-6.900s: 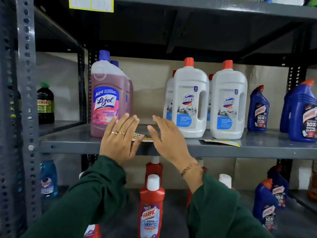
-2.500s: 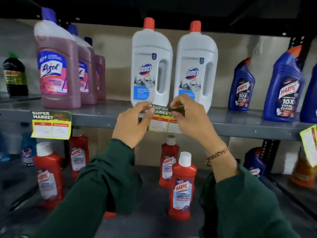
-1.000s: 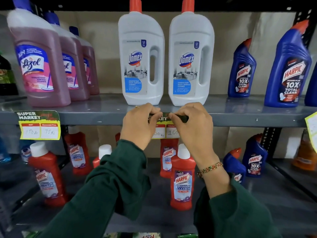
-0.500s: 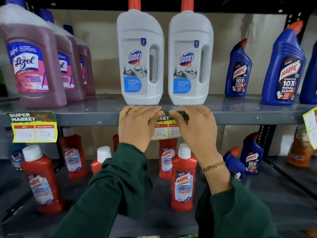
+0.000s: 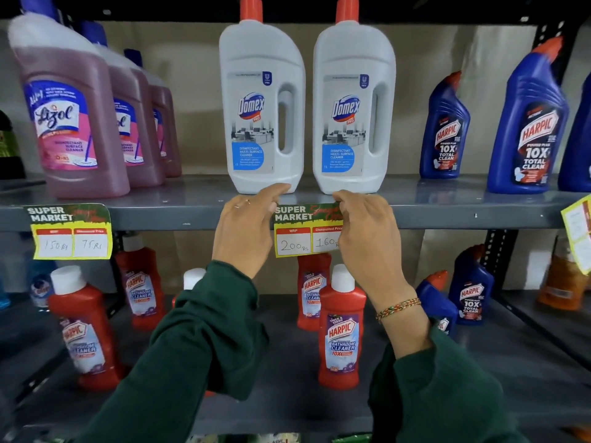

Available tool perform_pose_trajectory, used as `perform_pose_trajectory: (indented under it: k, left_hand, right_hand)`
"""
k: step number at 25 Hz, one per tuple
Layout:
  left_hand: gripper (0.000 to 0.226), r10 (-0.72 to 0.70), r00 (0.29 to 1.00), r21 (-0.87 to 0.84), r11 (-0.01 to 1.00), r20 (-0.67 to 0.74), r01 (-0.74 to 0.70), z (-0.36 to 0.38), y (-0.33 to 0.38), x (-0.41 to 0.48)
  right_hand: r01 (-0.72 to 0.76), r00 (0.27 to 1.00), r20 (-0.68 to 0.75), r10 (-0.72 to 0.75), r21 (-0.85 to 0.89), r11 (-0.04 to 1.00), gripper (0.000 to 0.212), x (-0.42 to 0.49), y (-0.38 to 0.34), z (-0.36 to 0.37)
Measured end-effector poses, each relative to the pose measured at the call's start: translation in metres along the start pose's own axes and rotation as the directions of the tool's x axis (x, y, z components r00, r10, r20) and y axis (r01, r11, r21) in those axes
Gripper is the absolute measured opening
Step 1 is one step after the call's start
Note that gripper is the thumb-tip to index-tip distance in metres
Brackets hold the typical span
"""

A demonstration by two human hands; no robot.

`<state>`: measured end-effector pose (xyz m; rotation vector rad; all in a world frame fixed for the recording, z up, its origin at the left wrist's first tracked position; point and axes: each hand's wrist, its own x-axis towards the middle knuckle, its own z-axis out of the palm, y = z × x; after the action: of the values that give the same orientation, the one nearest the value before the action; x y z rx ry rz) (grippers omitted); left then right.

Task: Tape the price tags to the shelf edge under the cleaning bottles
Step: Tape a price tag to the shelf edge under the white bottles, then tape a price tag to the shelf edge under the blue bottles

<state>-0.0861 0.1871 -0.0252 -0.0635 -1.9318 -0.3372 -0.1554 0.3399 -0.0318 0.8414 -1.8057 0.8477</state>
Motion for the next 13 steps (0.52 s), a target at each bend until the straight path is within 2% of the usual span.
perform_pose_trajectory:
  k: [4,6,8,10,13]
  left_hand:
    - [0.038,-0.048,0.998,-0.061,0.997,-0.03,0.046,0.001,0.009,-0.003]
    - [0.043,-0.089,0.994,-0.126,0.989,-0.06,0.081,0.003,0.016,-0.001]
    - [0.044,-0.118,0.982,-0.111,0.989,-0.148,0.102,0.009,0.032,0.003]
    - [0.04,-0.043,0.972,0.006,0.999,-0.232,0.045,0.024,0.06,0.008]
    - [0.035,0.126,0.974,0.065,0.991,-0.186,-0.116,0.07,0.117,0.016]
  right_hand:
    - [0.06,0.998,0.016,-0.06,-0.007,0.998,0.029,0.0,0.001,-0.001]
    - [0.007,1.0,0.02,-0.009,0.091,0.996,0.033,0.003,0.006,-0.006]
    - [-0.049,0.999,0.023,0.044,0.258,0.965,0.038,0.006,0.016,-0.018]
    - [-0.049,0.999,0.01,0.048,0.319,0.946,0.04,0.006,0.034,-0.036]
    - [-0.018,0.997,-0.067,0.031,0.179,0.984,0.038,0.0,0.081,-0.076]
